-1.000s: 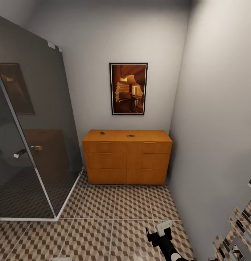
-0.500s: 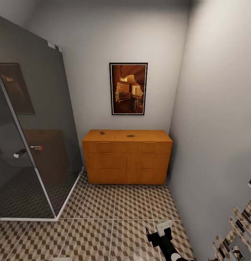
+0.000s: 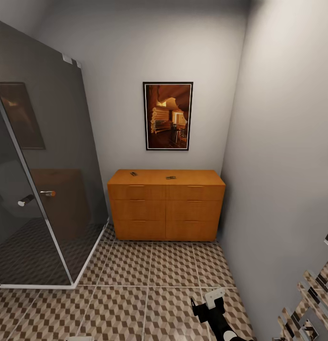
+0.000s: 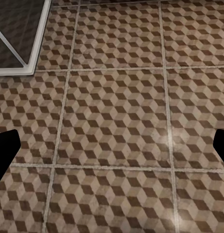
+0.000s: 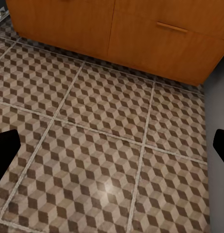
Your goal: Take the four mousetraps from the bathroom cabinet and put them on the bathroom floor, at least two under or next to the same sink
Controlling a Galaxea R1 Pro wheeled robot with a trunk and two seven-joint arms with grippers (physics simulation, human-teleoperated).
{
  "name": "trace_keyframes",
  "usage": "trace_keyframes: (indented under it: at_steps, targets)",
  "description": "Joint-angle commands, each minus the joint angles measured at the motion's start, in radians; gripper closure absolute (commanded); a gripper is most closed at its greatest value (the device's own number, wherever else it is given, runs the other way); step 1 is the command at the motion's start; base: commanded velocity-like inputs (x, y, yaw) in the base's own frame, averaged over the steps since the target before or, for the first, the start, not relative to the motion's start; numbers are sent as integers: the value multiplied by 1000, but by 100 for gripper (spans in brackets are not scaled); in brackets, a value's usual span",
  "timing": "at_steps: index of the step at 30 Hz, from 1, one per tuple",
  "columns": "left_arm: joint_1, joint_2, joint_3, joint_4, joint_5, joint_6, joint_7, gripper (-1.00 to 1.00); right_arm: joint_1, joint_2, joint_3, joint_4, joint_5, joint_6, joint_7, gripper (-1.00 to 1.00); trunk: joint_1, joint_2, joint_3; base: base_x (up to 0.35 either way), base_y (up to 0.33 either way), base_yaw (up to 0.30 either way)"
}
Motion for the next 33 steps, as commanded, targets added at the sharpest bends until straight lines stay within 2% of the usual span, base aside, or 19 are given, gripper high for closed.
trace_keyframes:
  at_steps: [1, 33]
  targets:
    - [-1, 0, -8, 4, 8, -5, -2, -100, 0, 0, 3, 1, 10, -1, -10, -100, 0, -1, 0, 0, 0, 0]
    - [-1, 0, -8, 4, 8, -5, -2, -100, 0, 0, 3, 1, 10, -1, -10, -100, 0, -1, 0, 0, 0, 0]
